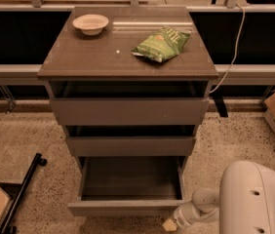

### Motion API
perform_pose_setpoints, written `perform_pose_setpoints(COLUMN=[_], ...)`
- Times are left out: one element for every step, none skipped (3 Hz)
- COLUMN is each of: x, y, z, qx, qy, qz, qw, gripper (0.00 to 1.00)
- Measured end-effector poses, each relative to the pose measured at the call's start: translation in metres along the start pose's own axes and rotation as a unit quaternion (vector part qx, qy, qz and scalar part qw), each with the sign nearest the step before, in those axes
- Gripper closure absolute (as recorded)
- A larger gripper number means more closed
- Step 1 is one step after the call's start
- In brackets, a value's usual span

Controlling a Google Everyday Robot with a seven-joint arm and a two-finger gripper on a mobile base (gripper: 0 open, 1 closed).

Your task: Close bottom drawer

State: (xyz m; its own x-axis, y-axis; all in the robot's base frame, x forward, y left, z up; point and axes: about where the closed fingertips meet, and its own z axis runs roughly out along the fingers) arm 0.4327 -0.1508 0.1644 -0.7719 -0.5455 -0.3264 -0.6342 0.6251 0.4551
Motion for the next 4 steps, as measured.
perform_pose_setpoints(x=[-0.042, -0.042, -0.056, -0.088], y=[-0.031, -0.031, -0.047, -0.076], z=[-0.002, -0.002, 0.005, 0.003], qx=[0.041, 0.041, 0.063, 0.082], qy=[-0.001, -0.001, -0.024, -0.052], qz=[-0.046, -0.046, -0.059, -0.094], qw=[0.9981, 0.9981, 0.9959, 0.9908], gripper=[1.0, 1.0, 1.0, 1.0])
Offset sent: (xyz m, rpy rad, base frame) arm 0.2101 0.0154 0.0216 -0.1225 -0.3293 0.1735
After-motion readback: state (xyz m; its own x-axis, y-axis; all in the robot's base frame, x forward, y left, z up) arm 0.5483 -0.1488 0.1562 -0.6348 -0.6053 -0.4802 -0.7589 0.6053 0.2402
